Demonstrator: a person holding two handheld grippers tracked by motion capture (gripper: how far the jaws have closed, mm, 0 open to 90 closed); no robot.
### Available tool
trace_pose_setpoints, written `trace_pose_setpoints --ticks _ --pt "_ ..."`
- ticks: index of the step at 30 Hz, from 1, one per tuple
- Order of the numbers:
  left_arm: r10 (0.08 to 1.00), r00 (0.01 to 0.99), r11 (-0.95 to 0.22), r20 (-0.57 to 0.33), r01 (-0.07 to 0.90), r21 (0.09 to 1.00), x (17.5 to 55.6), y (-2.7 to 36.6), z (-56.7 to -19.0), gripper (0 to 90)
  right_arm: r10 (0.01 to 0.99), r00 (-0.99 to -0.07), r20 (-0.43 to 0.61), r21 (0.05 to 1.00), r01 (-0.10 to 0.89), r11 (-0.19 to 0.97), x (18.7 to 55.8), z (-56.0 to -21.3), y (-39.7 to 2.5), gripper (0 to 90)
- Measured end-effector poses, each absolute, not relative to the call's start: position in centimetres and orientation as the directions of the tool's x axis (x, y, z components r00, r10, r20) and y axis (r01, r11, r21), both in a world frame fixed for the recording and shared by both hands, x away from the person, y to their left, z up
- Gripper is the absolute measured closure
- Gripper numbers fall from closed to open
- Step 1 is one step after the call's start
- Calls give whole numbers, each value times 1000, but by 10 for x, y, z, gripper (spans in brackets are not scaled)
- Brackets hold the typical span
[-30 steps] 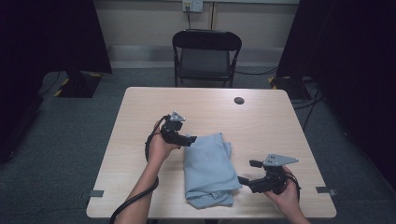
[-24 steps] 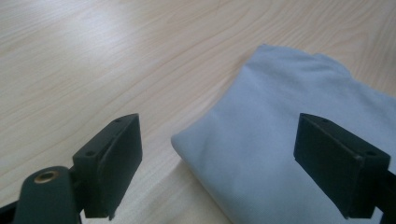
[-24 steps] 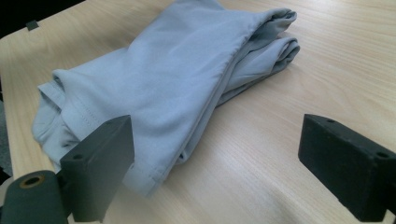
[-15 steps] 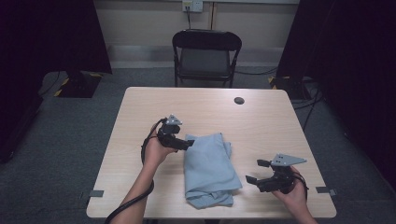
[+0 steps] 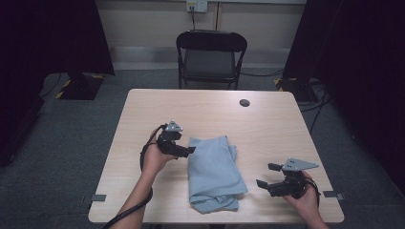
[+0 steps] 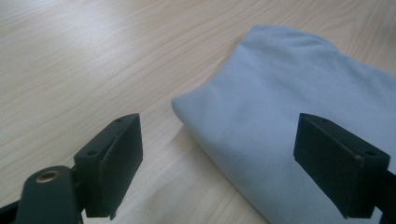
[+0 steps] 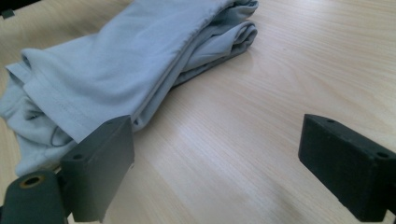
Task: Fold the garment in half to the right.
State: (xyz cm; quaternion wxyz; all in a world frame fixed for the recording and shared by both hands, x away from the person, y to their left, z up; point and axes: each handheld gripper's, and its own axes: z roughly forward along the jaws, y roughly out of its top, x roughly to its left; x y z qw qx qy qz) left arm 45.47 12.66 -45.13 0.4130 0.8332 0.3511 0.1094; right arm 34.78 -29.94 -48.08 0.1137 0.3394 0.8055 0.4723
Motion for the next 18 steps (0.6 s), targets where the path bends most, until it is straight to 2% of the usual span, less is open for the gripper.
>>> trace_pose_setpoints --ticks 18 --pt "672 733 -414 -107 492 766 441 142 -458 154 668 -732 136 834 448 321 348 -484 -315 99"
